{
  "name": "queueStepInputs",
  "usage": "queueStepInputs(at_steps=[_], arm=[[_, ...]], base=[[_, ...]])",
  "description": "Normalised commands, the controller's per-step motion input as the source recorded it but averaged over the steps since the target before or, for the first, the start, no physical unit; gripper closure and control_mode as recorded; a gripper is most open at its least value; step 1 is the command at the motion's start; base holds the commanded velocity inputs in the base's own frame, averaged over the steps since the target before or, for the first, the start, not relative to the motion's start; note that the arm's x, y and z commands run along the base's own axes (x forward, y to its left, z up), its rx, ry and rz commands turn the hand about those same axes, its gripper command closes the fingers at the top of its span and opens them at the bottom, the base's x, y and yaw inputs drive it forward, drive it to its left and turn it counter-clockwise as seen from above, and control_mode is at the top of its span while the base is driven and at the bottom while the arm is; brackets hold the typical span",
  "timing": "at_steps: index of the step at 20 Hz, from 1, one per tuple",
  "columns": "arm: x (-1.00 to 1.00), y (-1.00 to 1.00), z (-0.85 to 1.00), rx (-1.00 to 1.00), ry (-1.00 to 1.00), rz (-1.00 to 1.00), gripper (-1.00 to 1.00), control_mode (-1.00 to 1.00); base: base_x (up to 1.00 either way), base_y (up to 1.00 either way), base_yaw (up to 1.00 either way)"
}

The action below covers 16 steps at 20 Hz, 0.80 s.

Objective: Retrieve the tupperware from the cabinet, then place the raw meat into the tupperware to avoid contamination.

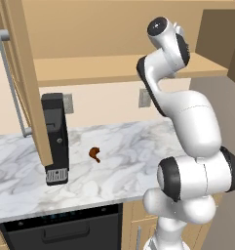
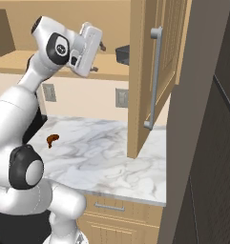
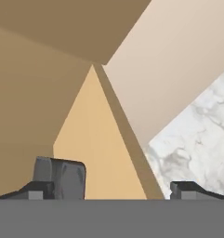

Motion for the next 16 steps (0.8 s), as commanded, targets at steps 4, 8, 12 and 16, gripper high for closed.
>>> queueStepInputs(at_steps=[4,8,12,16], arm=[[0.37,-0.26,-0.09,0.00,-0.04,0.00,-1.00,-1.00],[0.39,-0.23,-0.11,0.00,-0.04,0.00,-1.00,-1.00],[0.37,-0.10,-0.23,0.00,-0.08,0.00,-1.00,-1.00],[0.44,-0.06,-0.20,0.00,-0.12,0.01,-1.00,-1.00]], base=[[0.00,0.00,0.00],[0.00,0.00,0.00],[0.00,0.00,0.00],[0.00,0.00,0.00]])
